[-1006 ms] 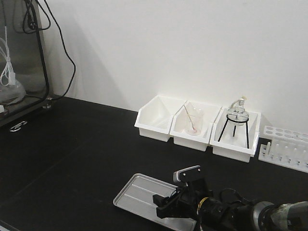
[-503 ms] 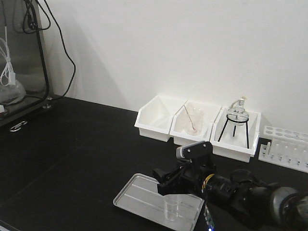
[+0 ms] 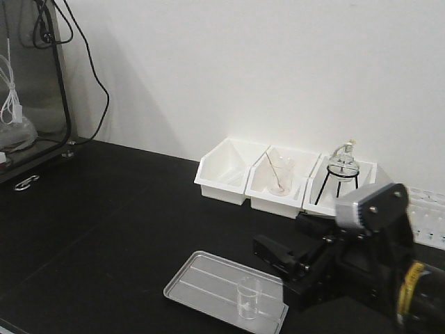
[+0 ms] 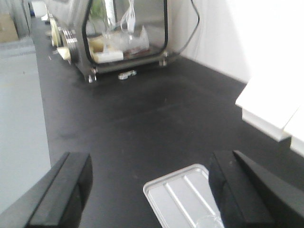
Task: Move beaker to silver tray on left bench
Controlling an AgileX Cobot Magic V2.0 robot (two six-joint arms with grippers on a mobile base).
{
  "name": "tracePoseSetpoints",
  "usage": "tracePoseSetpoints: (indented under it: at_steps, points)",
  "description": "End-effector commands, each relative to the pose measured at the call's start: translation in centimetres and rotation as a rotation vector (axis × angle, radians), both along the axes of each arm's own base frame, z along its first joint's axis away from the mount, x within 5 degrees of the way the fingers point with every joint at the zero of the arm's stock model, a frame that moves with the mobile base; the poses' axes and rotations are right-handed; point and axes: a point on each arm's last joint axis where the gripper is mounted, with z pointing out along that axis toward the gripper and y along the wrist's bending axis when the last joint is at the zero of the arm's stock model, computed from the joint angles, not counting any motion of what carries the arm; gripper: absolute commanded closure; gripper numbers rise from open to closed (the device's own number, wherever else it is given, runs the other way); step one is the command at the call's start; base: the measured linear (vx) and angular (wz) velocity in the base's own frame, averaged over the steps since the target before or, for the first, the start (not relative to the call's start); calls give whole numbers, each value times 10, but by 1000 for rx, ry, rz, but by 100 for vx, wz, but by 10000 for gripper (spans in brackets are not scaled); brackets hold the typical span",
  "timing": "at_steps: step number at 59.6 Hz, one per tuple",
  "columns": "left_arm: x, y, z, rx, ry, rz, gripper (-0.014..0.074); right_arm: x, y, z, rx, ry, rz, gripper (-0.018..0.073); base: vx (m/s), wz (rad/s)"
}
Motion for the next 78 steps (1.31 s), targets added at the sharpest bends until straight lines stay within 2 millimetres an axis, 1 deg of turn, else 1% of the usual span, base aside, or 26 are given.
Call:
tracePoseSetpoints:
  at_steps: [1,9,17,23,33,40,44,48,50,51,56,60,62,64,68,72,74,78]
  points:
    - [2,1,2,-10,-71,9,595,-27,-11,25,46,-100,-7,4,0,0]
    - [2,1,2,-10,-71,9,595,-54,-22,26,68,-129,-25,4,0,0]
    - [2,1,2,-10,-71,9,595,-72,-28,23,77,-154,-23,4,0,0]
    - [2,1,2,-10,-71,9,595,-79,-30,22,80,-164,-22,4,0,0]
    - [2,1,2,-10,-71,9,595,-80,-32,22,75,-167,-36,14,0,0]
    - [2,1,2,-10,-71,9,595,-86,-41,21,27,-183,-100,55,0,0]
    - [2,1,2,-10,-71,9,595,-95,-50,19,6,-193,-158,98,0,0]
    - [2,1,2,-10,-71,9,595,-110,-62,15,4,-199,-230,163,0,0]
    - [2,1,2,-10,-71,9,595,-114,-66,14,13,-191,-259,194,0,0]
    - [2,1,2,-10,-71,9,595,-120,-70,12,14,-199,-281,220,0,0]
    - [2,1,2,-10,-71,9,595,-138,-84,0,35,-175,-363,343,0,0]
    - [2,1,2,-10,-71,9,595,-151,-91,-16,-8,-165,-393,461,0,0]
    - [2,1,2,-10,-71,9,595,-156,-93,-28,-63,-177,-393,536,0,0]
    - [2,1,2,-10,-71,9,595,-159,-94,-37,-87,-177,-388,578,0,0]
    - [2,1,2,-10,-71,9,595,-165,-95,-64,-225,-218,-367,576,0,0]
    - [2,1,2,-10,-71,9,595,-170,-96,-88,-298,-230,-351,576,0,0]
    - [2,1,2,-10,-71,9,595,-171,-97,-98,-306,-224,-348,576,0,0]
    - [2,1,2,-10,-71,9,595,-174,-99,-115,-264,-192,-372,576,0,0]
